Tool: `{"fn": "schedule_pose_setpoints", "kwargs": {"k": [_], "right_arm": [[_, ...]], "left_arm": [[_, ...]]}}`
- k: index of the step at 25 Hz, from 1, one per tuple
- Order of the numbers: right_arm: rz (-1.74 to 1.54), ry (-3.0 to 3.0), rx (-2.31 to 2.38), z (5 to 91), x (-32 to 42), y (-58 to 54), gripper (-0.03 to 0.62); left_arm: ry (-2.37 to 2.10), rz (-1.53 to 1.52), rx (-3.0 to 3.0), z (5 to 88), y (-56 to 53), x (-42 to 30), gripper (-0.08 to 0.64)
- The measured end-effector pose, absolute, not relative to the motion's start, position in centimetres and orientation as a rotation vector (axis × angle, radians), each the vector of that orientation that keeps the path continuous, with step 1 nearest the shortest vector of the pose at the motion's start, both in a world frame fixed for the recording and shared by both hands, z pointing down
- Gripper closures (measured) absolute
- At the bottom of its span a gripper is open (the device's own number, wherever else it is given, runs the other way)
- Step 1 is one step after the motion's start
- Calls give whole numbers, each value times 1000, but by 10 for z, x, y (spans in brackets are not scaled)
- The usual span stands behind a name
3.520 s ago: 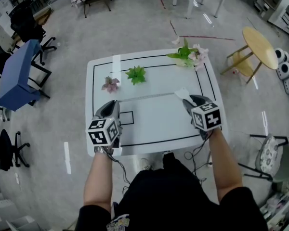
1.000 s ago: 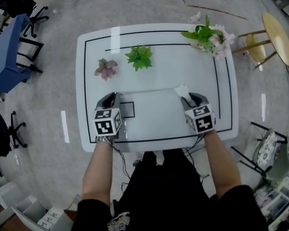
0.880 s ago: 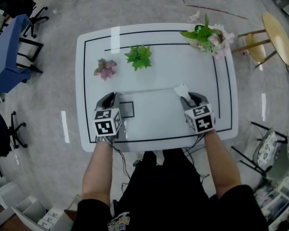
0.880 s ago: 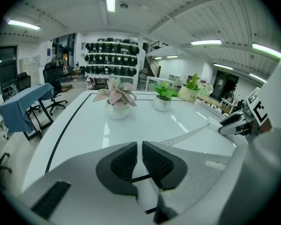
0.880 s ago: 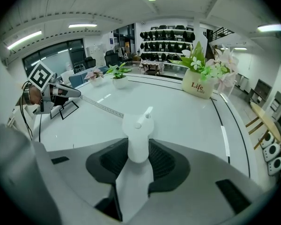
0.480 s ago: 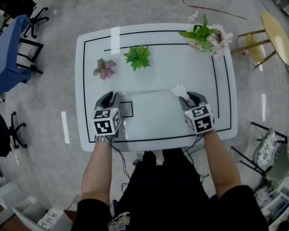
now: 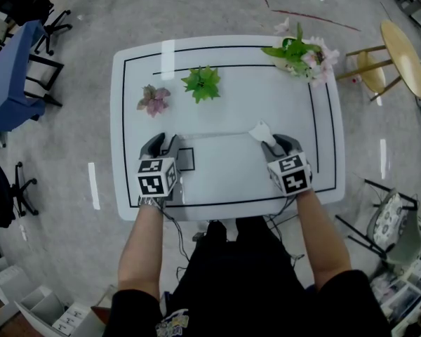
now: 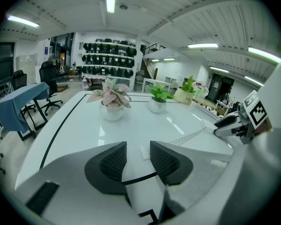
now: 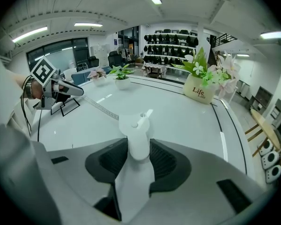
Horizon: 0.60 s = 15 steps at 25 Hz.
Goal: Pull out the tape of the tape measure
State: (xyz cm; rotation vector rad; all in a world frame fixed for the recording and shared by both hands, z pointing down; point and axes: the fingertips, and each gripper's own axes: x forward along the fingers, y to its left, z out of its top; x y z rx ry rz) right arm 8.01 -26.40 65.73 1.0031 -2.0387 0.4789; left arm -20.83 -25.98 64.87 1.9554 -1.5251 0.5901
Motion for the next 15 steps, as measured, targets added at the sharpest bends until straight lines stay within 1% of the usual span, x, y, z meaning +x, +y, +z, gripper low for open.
{"fn": "schedule_pose_setpoints", "kwargs": {"k": [1, 2, 5, 15], "right_arm": [[478, -2042, 998, 657, 79, -264, 436], [478, -2046, 993, 656, 78, -263, 422], [466, -2060, 989, 653, 74, -262, 410], [387, -2113, 1049, 620, 64, -265, 405]], "left_arm": [[-1516, 585, 1965, 648, -259, -207, 413], [-1509, 581, 1974, 647, -259, -206, 406], [-1504, 565, 1994, 643, -258, -204, 394], [-1514, 498, 2088, 602, -254, -199, 388]]}}
